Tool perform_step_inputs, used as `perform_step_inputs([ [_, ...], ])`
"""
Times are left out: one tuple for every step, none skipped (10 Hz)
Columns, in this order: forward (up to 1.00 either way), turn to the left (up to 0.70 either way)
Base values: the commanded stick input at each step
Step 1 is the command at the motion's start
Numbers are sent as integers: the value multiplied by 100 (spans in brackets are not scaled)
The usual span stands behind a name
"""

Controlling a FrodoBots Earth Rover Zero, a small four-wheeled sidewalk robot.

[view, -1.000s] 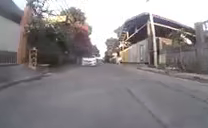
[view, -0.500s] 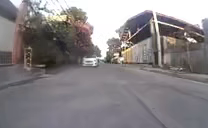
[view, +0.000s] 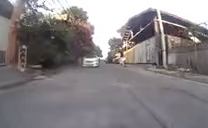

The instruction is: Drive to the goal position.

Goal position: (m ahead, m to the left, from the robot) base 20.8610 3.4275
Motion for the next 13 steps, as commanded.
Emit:
perform_step_inputs([
  [100, 1],
  [100, 1],
  [100, 1],
  [100, 1],
  [100, 1],
  [100, 1],
  [100, 1],
  [100, 1],
  [100, 1],
  [100, 1],
  [100, 1],
  [100, 1],
  [100, 1],
])
